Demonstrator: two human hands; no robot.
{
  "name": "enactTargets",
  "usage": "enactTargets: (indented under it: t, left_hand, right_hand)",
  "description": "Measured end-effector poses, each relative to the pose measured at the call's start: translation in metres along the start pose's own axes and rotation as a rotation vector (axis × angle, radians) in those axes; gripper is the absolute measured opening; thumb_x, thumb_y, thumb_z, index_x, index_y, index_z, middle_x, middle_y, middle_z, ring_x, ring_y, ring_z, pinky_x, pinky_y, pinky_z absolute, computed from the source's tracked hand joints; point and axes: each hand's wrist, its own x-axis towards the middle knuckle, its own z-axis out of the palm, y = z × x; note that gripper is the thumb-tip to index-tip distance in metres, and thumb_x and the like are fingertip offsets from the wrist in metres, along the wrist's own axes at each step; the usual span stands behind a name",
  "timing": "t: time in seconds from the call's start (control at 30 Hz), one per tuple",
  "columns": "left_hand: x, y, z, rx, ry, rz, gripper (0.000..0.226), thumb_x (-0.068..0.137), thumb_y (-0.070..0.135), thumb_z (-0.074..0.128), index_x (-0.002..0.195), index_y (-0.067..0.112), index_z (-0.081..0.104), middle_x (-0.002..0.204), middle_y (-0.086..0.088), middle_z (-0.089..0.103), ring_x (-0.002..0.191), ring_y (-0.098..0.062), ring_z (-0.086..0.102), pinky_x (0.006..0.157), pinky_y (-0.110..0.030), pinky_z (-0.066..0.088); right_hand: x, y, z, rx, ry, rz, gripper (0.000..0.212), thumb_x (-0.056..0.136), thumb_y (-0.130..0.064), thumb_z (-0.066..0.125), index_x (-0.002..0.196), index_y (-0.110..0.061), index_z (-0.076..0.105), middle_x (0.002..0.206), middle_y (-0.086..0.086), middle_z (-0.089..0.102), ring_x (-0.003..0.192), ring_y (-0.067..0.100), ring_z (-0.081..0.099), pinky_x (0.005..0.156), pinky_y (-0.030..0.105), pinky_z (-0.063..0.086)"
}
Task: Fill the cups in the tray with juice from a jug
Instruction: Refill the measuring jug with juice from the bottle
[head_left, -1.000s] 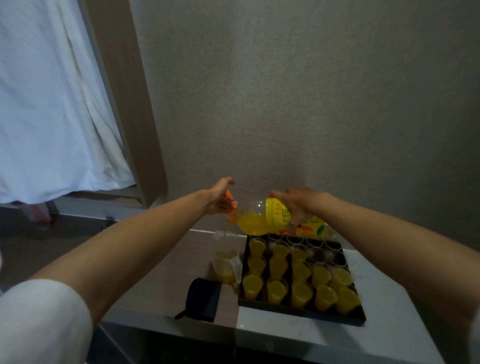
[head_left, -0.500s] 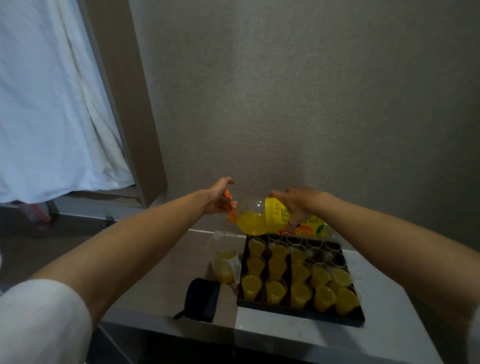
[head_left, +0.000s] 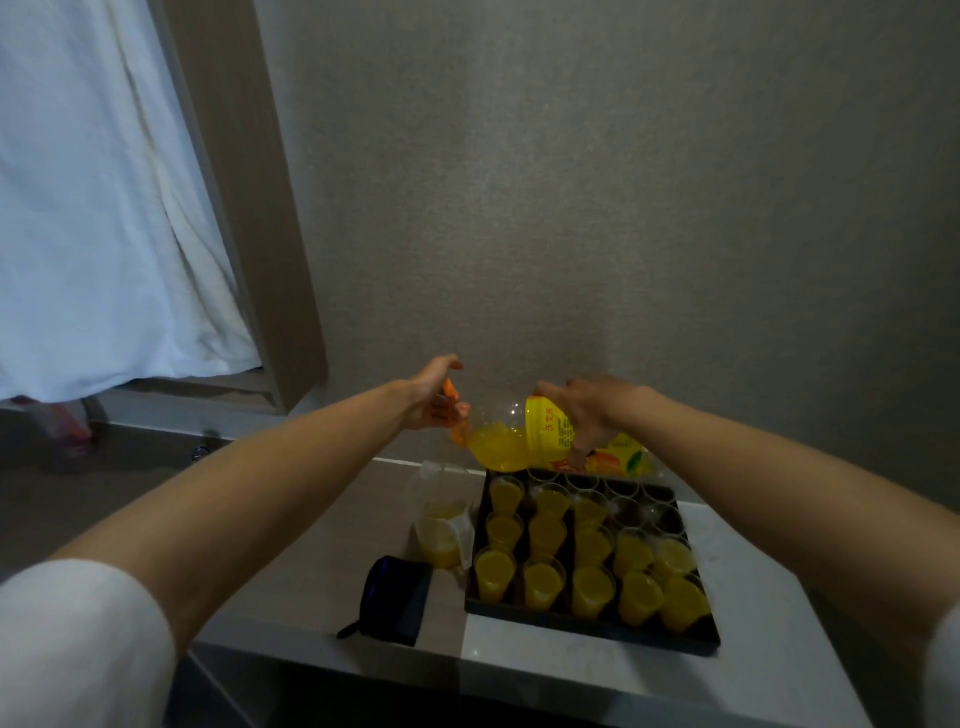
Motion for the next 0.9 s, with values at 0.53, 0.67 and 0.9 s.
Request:
enactTargets:
  t: [0.53, 0.67, 0.9]
  left_hand:
    - [0.0048, -0.0011, 0.0016, -0.009, 0.002, -0.015, 0.042, 0.095, 0.046, 0.050, 0.074, 0.009, 0.048, 0.073, -0.016, 0.065, 0.066, -0.025, 0.062, 0.067, -0.033, 0.053]
    - [0.0058, -0.0016, 0.0029, -0.021, 0.001, -0.014, 0.042, 0.095, 0.045, 0.051, 0.074, 0.009, 0.048, 0.063, -0.014, 0.063, 0.066, -0.025, 0.061, 0.068, -0.033, 0.053]
    - [0.0057, -0.0008, 0.0037, -0.018, 0.007, -0.013, 0.042, 0.094, 0.044, 0.052, 0.072, 0.009, 0.047, 0.054, -0.011, 0.063, 0.064, -0.025, 0.061, 0.066, -0.033, 0.052]
  right_hand:
    - [0.0018, -0.0003, -0.0006, 0.005, -0.009, 0.009, 0.123, 0.057, -0.055, 0.095, 0.153, -0.034, 0.022, 0.130, 0.015, 0.057, 0.110, 0.035, 0.061, 0.087, 0.045, 0.057]
    - [0.0026, -0.0012, -0.0006, -0.022, -0.003, 0.017, 0.123, 0.054, -0.058, 0.095, 0.151, -0.034, 0.024, 0.127, 0.014, 0.059, 0.106, 0.035, 0.063, 0.087, 0.049, 0.059]
    - [0.0021, -0.0010, -0.0024, -0.031, -0.011, 0.024, 0.122, 0.055, -0.059, 0.093, 0.151, -0.033, 0.024, 0.131, 0.015, 0.057, 0.110, 0.037, 0.062, 0.089, 0.049, 0.057]
